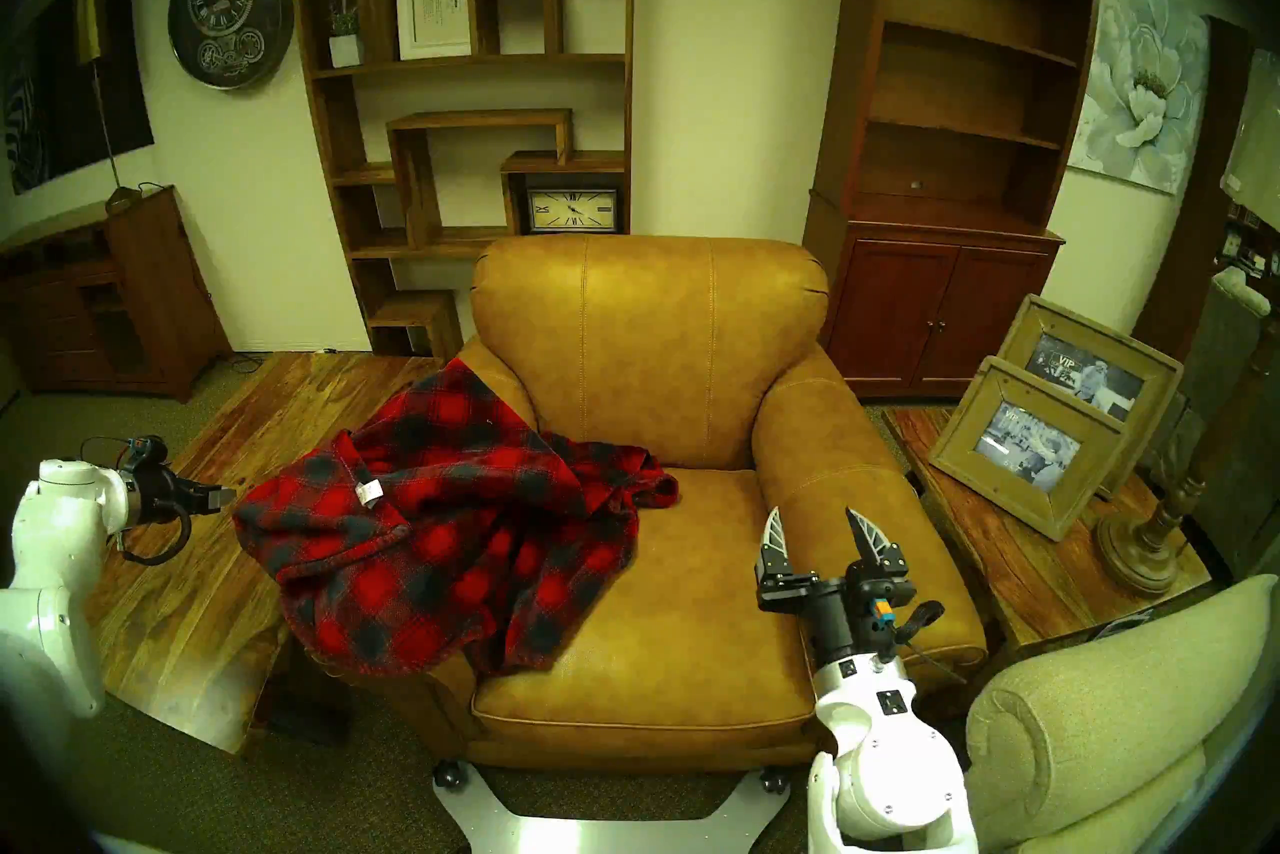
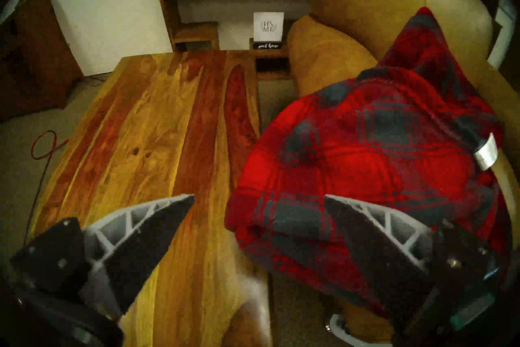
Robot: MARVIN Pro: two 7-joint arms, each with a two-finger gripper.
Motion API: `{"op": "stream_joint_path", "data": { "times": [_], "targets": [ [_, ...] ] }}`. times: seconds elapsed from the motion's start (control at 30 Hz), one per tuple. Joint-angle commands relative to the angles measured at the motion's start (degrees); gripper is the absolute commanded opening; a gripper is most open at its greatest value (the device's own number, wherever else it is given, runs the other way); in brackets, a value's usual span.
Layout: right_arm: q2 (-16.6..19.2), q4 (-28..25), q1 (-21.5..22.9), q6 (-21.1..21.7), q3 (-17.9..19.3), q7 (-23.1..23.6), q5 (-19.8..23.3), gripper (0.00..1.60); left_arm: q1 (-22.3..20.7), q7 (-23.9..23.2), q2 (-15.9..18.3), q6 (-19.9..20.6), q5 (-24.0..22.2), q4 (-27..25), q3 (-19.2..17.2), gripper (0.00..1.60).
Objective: Move the blanket from sofa and drape it over the sofa arm
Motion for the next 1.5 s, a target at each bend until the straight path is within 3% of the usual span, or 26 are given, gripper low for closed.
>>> {"op": "stream_joint_path", "data": {
  "times": [0.0, 0.07, 0.23, 0.47, 0.87, 1.2, 1.47],
  "targets": [
    [0.05, -0.92, 0.31, -0.28, -0.04, 0.03, 0.0, 1.6, 1.04, -8.32, 0.41, -3.39, -3.98, -6.53, -2.15, 1.6],
    [0.05, -0.89, 0.32, -0.27, -0.04, 0.02, 0.0, 1.6, 0.72, -6.98, -0.16, -3.93, -4.48, -6.26, -1.96, 1.6],
    [0.06, -0.66, 0.38, -0.26, -0.04, 0.01, 0.02, 1.6, 1.9, -13.82, -4.86, -5.61, -5.36, -11.0, -0.07, 1.6],
    [0.07, -0.43, 0.45, -0.27, -0.03, 0.0, 0.03, 1.6, 1.22, -18.6, -10.9, -7.94, -6.37, -16.87, 3.82, 1.6],
    [0.09, -0.19, 0.56, -0.31, -0.03, -0.01, 0.05, 1.6, 0.58, -23.78, -19.33, -10.92, -7.12, -25.91, 16.3, 1.6],
    [0.11, -0.26, 0.61, -0.37, -0.03, -0.01, 0.07, 1.6, 2.1, -22.03, -26.13, -12.53, -3.9, -33.76, 25.5, 1.6],
    [0.13, -0.35, 0.61, -0.39, -0.03, -0.01, 0.09, 1.6, 4.82, -15.37, -27.12, -13.49, 6.22, -39.25, 33.47, 1.6]
  ]
}}
